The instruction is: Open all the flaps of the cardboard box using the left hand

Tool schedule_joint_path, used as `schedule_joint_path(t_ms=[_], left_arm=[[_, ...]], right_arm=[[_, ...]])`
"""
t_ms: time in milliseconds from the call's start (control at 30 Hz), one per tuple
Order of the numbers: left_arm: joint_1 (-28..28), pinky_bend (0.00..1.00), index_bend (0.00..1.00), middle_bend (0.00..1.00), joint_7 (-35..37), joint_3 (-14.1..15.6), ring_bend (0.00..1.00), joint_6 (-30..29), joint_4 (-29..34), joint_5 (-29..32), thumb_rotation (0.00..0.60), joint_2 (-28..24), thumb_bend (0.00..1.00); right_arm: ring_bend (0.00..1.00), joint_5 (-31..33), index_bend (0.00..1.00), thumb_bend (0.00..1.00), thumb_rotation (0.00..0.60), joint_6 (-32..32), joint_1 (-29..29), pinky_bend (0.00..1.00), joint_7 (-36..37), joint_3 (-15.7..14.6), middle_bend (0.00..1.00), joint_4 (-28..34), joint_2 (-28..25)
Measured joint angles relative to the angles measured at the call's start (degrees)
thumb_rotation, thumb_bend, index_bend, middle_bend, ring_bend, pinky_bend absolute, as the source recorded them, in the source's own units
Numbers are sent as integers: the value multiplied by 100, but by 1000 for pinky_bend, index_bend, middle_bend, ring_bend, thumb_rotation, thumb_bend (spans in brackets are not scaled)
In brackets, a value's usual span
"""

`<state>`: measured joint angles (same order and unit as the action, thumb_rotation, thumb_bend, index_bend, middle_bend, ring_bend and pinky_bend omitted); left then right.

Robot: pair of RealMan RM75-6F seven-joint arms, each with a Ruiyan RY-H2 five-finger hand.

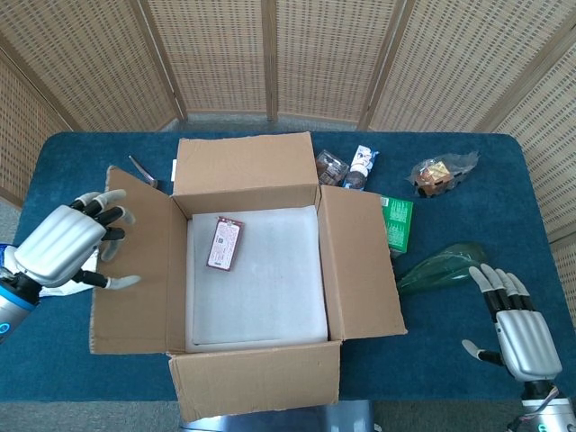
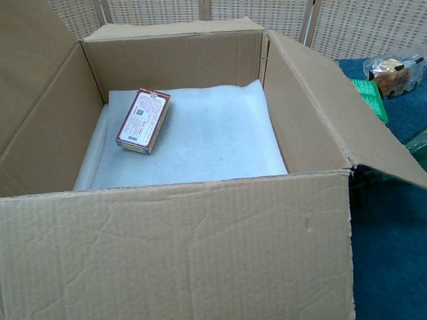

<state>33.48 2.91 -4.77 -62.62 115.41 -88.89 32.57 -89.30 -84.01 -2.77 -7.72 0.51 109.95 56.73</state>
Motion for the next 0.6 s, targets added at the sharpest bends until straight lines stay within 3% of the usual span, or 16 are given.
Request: schedule_joint_path(t_ms=[333,433,467,500,567,600], left_arm=[[-495,229,717,328,306,285,142,-272,-888,-217,282,579,0],[-676,220,533,178,402,354,83,-484,-1245,-286,287,817,0],[-742,211,414,94,441,370,47,-571,-1362,-295,314,891,0],[-810,200,300,35,484,385,18,-661,-1478,-303,400,959,0],[-967,184,145,0,578,414,0,-883,-1735,-314,552,1086,0],[-1032,178,79,0,600,422,0,-987,-1840,-319,599,1134,0]], right_arm=[[0,-90,0,0,600,-8,4,0,27,-26,0,14,-7],[0,-288,0,0,600,-83,10,0,134,-44,0,-17,-14],[0,-355,0,0,600,-129,20,0,145,-52,0,-36,-12],[0,-415,0,0,600,-181,30,0,153,-61,0,-55,-6],[0,-414,0,0,600,-189,36,0,158,-65,0,-71,3],[0,-370,0,0,600,-176,36,0,152,-58,0,-81,10]])
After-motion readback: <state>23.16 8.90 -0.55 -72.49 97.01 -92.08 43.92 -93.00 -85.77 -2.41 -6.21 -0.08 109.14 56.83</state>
